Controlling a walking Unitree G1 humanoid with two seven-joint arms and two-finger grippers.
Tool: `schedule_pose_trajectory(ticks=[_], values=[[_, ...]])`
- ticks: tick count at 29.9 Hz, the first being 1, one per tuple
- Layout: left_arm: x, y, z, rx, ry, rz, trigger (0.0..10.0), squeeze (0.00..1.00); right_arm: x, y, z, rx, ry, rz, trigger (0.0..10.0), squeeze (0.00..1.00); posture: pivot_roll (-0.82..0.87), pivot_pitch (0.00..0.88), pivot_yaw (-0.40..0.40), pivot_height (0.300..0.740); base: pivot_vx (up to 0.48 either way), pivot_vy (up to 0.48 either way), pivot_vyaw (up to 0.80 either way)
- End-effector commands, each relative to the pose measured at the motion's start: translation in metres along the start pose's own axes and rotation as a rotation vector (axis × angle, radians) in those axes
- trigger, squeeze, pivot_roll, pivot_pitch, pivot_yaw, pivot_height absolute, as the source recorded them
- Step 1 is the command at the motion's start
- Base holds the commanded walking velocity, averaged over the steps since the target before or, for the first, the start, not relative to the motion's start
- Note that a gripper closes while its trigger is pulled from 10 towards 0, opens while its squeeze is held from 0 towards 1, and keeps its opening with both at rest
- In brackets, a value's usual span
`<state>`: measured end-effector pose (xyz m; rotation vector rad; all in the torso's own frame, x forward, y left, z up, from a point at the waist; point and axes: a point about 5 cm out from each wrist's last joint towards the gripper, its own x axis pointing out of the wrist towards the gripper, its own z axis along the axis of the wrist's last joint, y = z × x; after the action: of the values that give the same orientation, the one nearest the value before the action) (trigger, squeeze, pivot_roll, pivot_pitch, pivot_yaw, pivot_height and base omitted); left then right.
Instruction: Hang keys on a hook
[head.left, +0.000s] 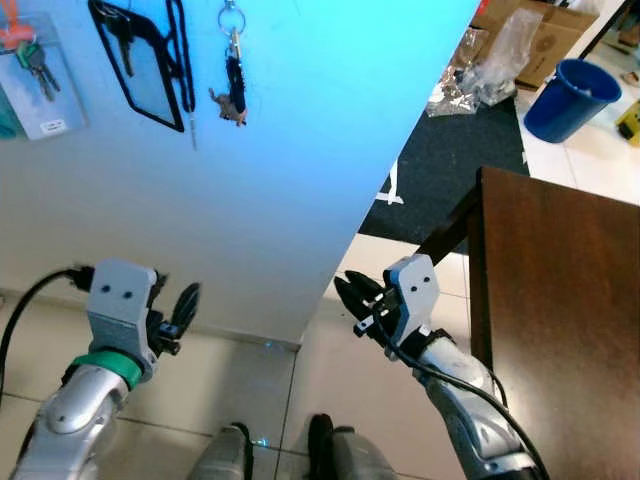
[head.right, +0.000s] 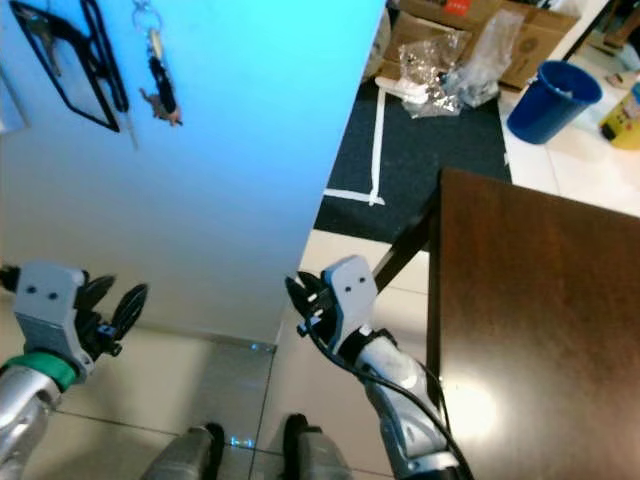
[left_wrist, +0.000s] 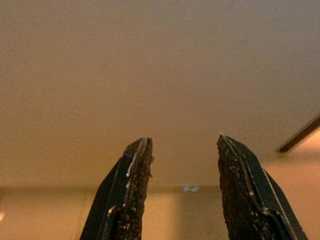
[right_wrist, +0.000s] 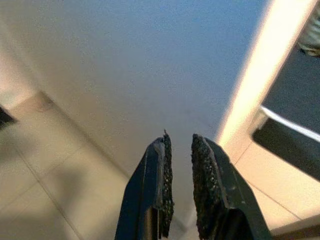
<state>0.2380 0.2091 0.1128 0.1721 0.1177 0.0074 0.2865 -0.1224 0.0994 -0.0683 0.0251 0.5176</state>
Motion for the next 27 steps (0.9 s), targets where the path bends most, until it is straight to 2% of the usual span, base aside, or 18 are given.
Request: schedule_pose_trajectory(ticks=[1,2,3,5,7,8,9,10,12,14,17,18,22,24,25,26,27], values=[[-0.002,-0.001,-0.029,0.027,0.095,0.11,10.0,0.0,-0.009,-0.012,-0.028,-0.001,0.094,-0.115,10.0,0.0,0.09,0.16,-0.052,0.74,0.0,0.0,0.0],[-0.002,-0.001,-0.029,0.027,0.095,0.11,10.0,0.0,-0.009,-0.012,-0.028,-0.001,0.094,-0.115,10.0,0.0,0.09,0.16,-0.052,0.74,0.0,0.0,0.0],[-0.004,-0.005,-0.05,0.024,0.174,0.181,10.0,0.0,-0.014,-0.018,-0.053,0.028,0.189,-0.189,10.0,0.0,0.09,0.128,-0.057,0.74,0.0,0.0,0.0],[-0.004,-0.005,-0.05,0.024,0.174,0.181,10.0,0.0,-0.014,-0.018,-0.053,0.028,0.189,-0.189,10.0,0.0,0.09,0.128,-0.057,0.74,0.0,0.0,0.0],[-0.006,-0.012,-0.06,0.033,0.206,0.181,10.0,0.0,-0.021,-0.021,-0.073,0.03,0.271,-0.213,10.0,0.0,0.1,0.116,-0.06,0.74,0.0,0.0,0.0],[-0.006,-0.012,-0.06,0.033,0.206,0.181,10.0,0.0,-0.021,-0.021,-0.073,0.03,0.271,-0.213,10.0,0.0,0.1,0.116,-0.06,0.74,0.0,0.0,0.0],[-0.006,-0.024,-0.075,0.064,0.225,0.17,10.0,0.0,-0.037,-0.03,-0.099,0.011,0.394,-0.268,10.0,0.0,0.11,0.11,-0.054,0.74,0.0,0.0,0.0],[-0.006,-0.024,-0.075,0.064,0.225,0.17,10.0,0.0,-0.037,-0.03,-0.099,0.011,0.394,-0.268,10.0,0.0,0.11,0.11,-0.054,0.74,0.0,0.0,0.0],[-0.007,-0.028,-0.091,0.094,0.256,0.185,10.0,0.0,-0.051,-0.035,-0.116,-0.006,0.477,-0.314,10.0,0.0,0.11,0.107,-0.043,0.74,0.0,0.0,0.0],[-0.009,-0.026,-0.098,0.096,0.273,0.205,10.0,0.0,-0.054,-0.034,-0.12,-0.009,0.49,-0.321,10.0,0.0,0.11,0.104,-0.035,0.74,0.0,0.0,0.0],[-0.011,-0.021,-0.112,0.137,0.311,0.253,10.0,0.0,-0.049,-0.023,-0.122,-0.006,0.473,-0.301,10.0,0.0,0.12,0.101,-0.032,0.74,0.0,0.0,0.0],[-0.012,-0.019,-0.116,0.16,0.321,0.265,10.0,0.0,-0.043,-0.02,-0.119,0.007,0.451,-0.299,10.0,0.0,0.12,0.097,-0.03,0.74,0.0,0.0,0.0],[-0.012,-0.016,-0.118,0.184,0.325,0.28,10.0,0.0,-0.033,-0.016,-0.113,0.017,0.414,-0.294,10.0,0.0,0.13,0.097,-0.031,0.74,0.0,0.0,0.0],[-0.01,-0.014,-0.112,0.166,0.296,0.293,10.0,0.0,-0.02,-0.017,-0.102,0.016,0.353,-0.286,10.0,0.0,0.13,0.1,-0.03,0.74,0.0,0.0,0.0],[-0.01,-0.014,-0.112,0.166,0.296,0.293,10.0,0.0,-0.02,-0.017,-0.102,0.016,0.353,-0.286,10.0,0.0,0.13,0.1,-0.03,0.74,0.0,0.0,0.0],[-0.005,-0.012,-0.099,0.139,0.23,0.309,10.0,0.0,-0.008,-0.023,-0.087,0.017,0.274,-0.299,10.0,0.0,0.13,0.103,-0.031,0.74,0.0,0.0,0.0],[-0.004,-0.011,-0.094,0.133,0.205,0.315,10.0,0.0,-0.005,-0.026,-0.082,0.018,0.249,-0.305,10.0,0.0,0.14,0.112,-0.032,0.74,0.0,0.0,0.0]])
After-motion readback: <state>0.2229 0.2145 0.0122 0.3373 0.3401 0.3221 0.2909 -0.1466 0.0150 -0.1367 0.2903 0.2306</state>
